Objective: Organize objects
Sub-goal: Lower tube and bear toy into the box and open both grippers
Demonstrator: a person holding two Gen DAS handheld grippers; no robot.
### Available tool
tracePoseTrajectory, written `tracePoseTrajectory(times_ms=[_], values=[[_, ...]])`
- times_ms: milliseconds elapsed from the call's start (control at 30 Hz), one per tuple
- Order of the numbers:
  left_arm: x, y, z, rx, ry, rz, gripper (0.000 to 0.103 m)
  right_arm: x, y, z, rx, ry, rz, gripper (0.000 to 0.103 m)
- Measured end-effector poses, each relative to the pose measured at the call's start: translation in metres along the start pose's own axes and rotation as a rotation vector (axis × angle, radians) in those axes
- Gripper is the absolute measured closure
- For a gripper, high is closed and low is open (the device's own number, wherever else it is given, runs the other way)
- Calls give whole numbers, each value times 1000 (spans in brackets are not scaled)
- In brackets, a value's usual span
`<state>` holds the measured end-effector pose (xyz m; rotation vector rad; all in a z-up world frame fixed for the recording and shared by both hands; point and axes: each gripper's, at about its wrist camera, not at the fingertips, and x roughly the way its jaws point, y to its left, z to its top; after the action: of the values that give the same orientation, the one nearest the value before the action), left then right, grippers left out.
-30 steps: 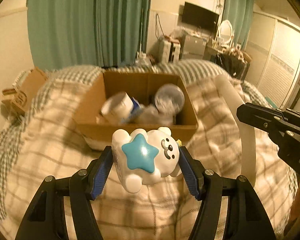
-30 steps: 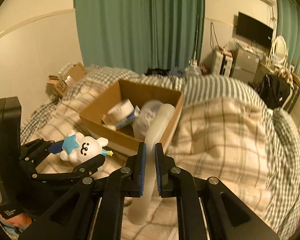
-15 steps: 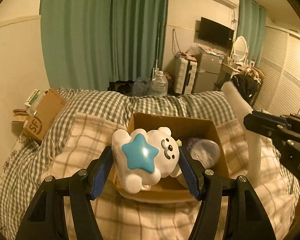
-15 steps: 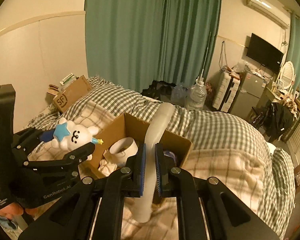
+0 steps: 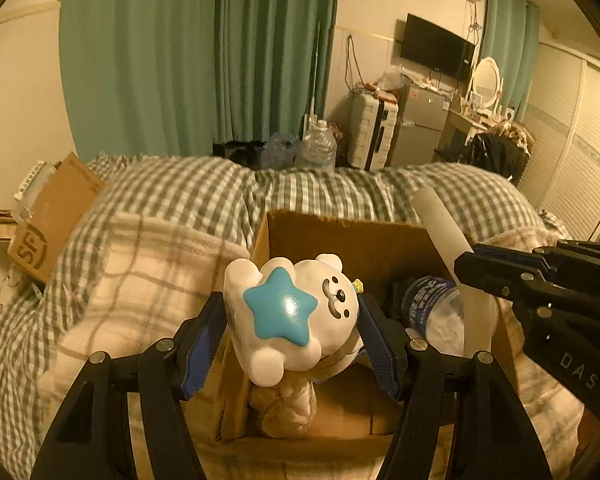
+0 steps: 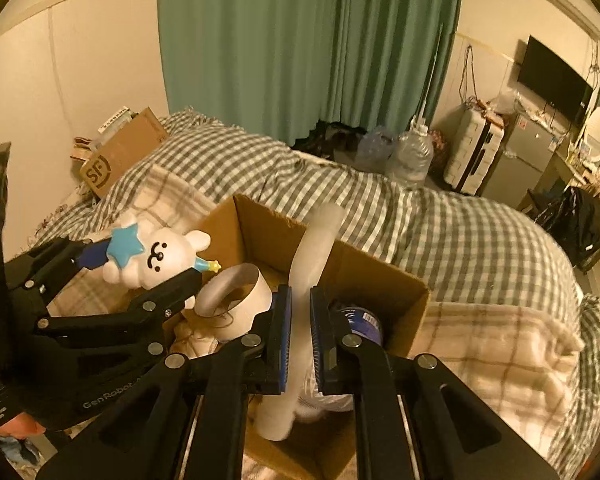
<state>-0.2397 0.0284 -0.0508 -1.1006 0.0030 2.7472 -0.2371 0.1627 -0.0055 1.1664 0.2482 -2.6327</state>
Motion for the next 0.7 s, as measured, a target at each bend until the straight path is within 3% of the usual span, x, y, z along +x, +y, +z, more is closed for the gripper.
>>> tracePoseTrajectory(times_ms=[167, 233, 267, 333, 467, 700], values=[[11, -2, -6, 17, 26, -15, 33, 15, -6, -2, 36, 9, 22, 83], [11, -3, -8, 20, 25, -3, 17, 14, -8, -3, 47, 7, 27, 69], [9, -4, -9, 18, 20, 9, 14, 12, -8, -3, 52, 5, 17, 54], [4, -5, -8, 14, 11, 8, 13, 4, -10, -4, 58, -11, -5, 50], [-17, -8, -2, 13, -17, 18, 7, -23, -19, -2, 86, -50, -50, 46], [-91, -17, 11, 17, -136, 29, 3, -98, -28, -7, 143, -156, -128, 20]])
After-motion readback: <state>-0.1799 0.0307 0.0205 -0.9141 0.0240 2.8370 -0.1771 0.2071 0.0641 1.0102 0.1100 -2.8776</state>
